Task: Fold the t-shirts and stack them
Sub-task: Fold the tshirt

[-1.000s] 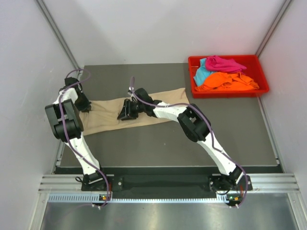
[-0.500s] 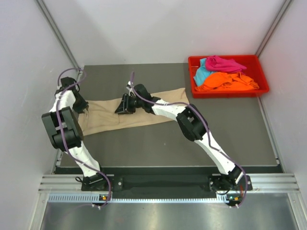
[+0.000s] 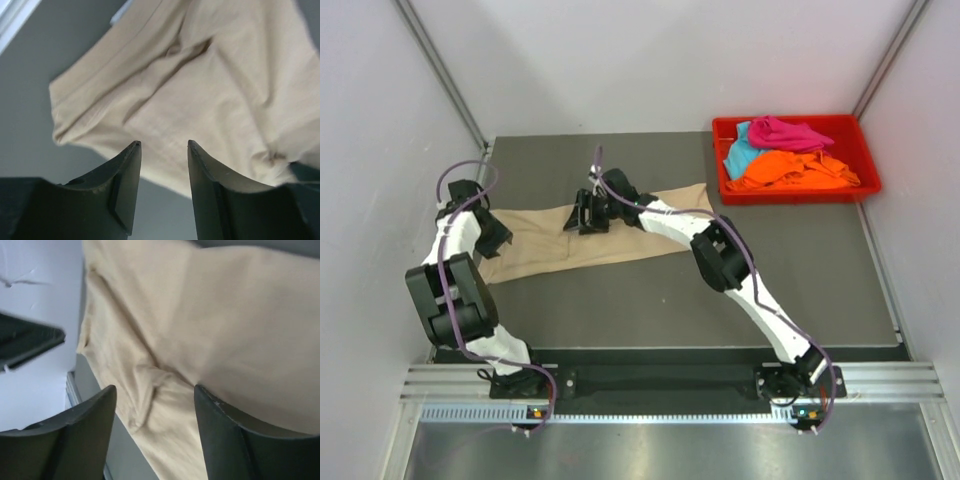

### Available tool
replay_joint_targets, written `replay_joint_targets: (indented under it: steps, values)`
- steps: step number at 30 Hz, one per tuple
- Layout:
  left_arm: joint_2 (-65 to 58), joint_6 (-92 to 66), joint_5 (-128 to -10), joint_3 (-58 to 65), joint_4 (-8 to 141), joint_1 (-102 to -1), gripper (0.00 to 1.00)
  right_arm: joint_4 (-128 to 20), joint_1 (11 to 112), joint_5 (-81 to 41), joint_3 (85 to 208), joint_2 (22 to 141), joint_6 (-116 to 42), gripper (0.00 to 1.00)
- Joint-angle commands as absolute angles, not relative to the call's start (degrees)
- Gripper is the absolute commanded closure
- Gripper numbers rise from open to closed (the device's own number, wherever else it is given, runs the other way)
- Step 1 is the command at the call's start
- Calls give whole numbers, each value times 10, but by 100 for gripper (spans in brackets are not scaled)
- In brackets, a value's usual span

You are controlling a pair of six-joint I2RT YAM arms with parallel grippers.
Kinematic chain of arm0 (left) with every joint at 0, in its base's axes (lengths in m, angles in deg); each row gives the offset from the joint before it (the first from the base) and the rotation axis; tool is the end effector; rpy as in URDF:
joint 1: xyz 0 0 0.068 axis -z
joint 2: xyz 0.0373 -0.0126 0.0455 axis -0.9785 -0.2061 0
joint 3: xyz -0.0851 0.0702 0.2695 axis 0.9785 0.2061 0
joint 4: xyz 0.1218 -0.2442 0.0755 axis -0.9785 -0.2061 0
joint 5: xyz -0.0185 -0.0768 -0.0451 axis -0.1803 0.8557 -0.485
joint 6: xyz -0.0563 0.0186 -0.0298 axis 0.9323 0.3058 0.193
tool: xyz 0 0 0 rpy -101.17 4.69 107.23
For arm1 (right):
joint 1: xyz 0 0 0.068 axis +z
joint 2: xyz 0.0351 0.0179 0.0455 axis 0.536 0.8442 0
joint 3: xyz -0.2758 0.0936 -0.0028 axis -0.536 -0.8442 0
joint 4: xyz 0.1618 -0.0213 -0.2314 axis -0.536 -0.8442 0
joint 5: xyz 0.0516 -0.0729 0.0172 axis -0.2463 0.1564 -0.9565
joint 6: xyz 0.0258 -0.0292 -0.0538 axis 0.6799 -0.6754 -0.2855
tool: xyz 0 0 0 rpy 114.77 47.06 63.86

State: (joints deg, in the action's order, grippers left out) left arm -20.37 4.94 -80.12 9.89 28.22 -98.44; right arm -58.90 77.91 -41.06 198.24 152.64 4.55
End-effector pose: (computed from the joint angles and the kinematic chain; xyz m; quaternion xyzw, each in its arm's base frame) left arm 0.3334 0.1264 0.2155 -0.4171 0.8781 0.0051 0.2343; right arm 0.4321 0.4763 0.1295 -0.1047 0.8420 0.5013 0.1696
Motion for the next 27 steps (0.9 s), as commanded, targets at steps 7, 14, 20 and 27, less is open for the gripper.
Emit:
replay_joint_targets:
  steps: [7,14,20,27]
  values:
    - [-83,113,-830,220,286,-1024,48,-826,661,-289,1786,1223,-152,17]
    - [-72,181,-819,279,271,-1072,48,-808,537,-249,1473,1025,-185,28]
    - [-78,191,-826,272,257,-1078,49,-734,489,-273,1326,961,-147,37]
    - [-93,200,-838,263,253,-1081,49,-664,441,-290,1240,965,-99,26]
